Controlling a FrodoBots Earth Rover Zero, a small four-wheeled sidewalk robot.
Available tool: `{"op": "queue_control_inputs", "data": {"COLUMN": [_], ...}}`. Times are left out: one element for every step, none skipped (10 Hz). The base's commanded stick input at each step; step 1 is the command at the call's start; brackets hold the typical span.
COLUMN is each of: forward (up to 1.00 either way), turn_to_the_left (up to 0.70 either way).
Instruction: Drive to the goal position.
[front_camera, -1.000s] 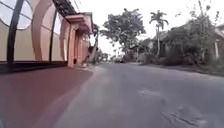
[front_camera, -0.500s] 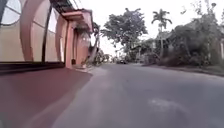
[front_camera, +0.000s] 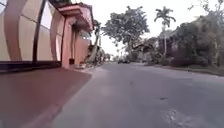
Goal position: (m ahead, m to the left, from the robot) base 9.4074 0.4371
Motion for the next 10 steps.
{"op": "queue_control_inputs", "data": {"forward": [1.0,1.0,1.0,1.0,1.0,1.0,1.0,1.0,1.0,1.0], "turn_to_the_left": [0.0,0.0,0.0,0.0,0.0,0.0,0.0,0.0,0.0,0.0]}}
